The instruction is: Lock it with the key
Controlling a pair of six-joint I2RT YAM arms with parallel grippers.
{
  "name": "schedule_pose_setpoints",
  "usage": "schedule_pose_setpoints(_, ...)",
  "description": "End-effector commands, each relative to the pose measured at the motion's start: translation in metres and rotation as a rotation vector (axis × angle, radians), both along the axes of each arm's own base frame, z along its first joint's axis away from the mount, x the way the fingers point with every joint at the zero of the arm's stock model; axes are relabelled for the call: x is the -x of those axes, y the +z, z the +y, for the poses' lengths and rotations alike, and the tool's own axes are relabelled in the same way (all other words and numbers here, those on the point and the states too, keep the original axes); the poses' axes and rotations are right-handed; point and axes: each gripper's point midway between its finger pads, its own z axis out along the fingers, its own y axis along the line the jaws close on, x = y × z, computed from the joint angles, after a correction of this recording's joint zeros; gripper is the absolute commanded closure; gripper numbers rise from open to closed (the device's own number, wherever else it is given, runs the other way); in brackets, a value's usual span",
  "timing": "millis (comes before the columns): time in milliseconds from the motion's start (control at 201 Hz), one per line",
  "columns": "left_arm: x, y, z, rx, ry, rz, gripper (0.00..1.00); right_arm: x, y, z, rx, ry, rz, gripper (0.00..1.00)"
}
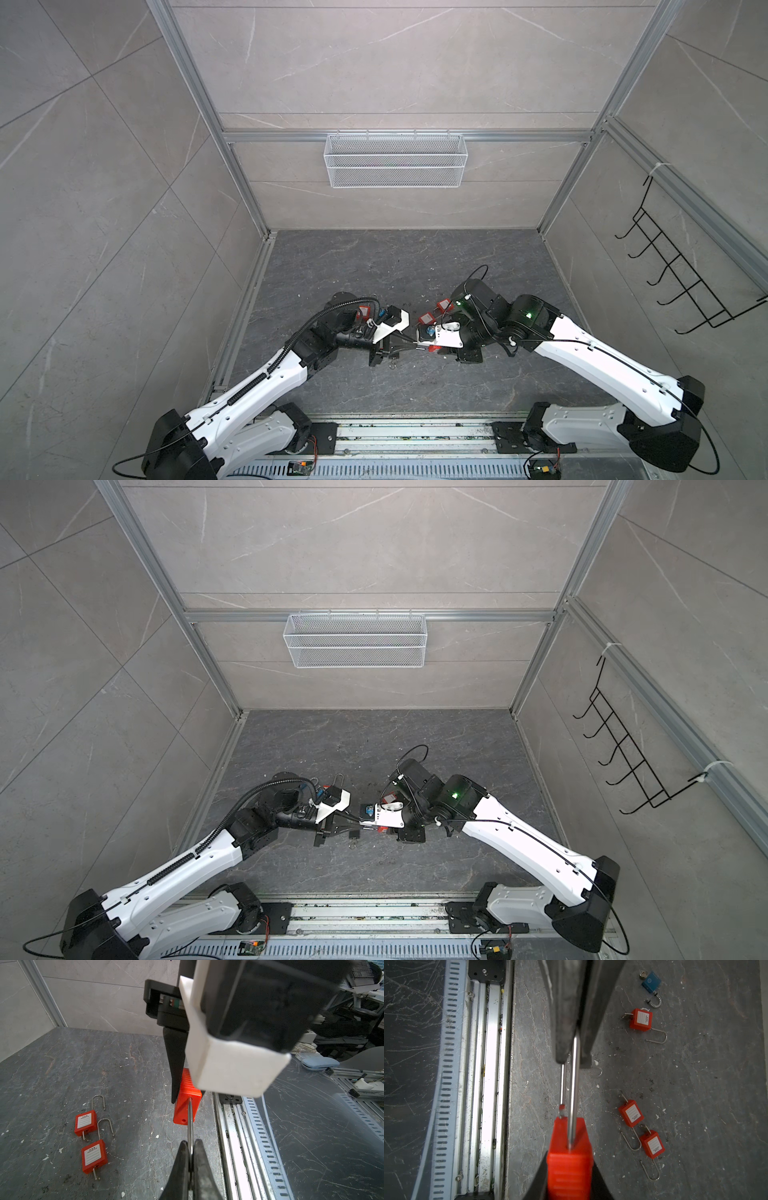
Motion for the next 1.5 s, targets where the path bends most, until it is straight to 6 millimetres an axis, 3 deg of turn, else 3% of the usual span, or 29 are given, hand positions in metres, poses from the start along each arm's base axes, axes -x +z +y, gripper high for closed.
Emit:
schedule_pose_setpoints(0,-0.001,0.018,0.0,0.056,0.003,-0.073,1.0,0.013,0.004,0.0,-0.005,0.03,0.069,0.87)
schedule_pose_setpoints(20,-0.001,0.018,0.001,0.051,0.01,-0.076,1.0,0.013,0.005,0.0,-0.011,0.03,0.072,0.87)
schedule_pose_setpoints(105,-0.003,0.014,0.005,0.027,0.036,-0.107,0.74,0.013,0.009,0.002,-0.03,0.026,0.085,0.88)
schedule_pose_setpoints(159,-0.003,0.014,0.007,0.018,0.048,-0.122,0.69,0.015,0.01,0.002,-0.035,0.027,0.095,0.89)
schedule_pose_setpoints(573,0.004,0.004,0.007,-0.015,0.024,-0.079,0.75,0.012,0.012,0.009,-0.042,0.035,0.115,0.9)
schedule_pose_setpoints(832,0.003,0.0,0.011,-0.03,0.047,-0.108,0.65,0.01,0.016,0.008,-0.059,0.031,0.107,0.9)
schedule_pose_setpoints(1365,0.008,0.002,0.001,-0.038,0.005,-0.069,0.99,0.006,0.013,0.011,-0.041,0.054,0.1,0.91)
schedule_pose_setpoints(1494,0.01,0.004,-0.003,-0.024,-0.007,-0.055,1.0,0.001,0.012,0.013,-0.051,0.07,0.057,0.91)
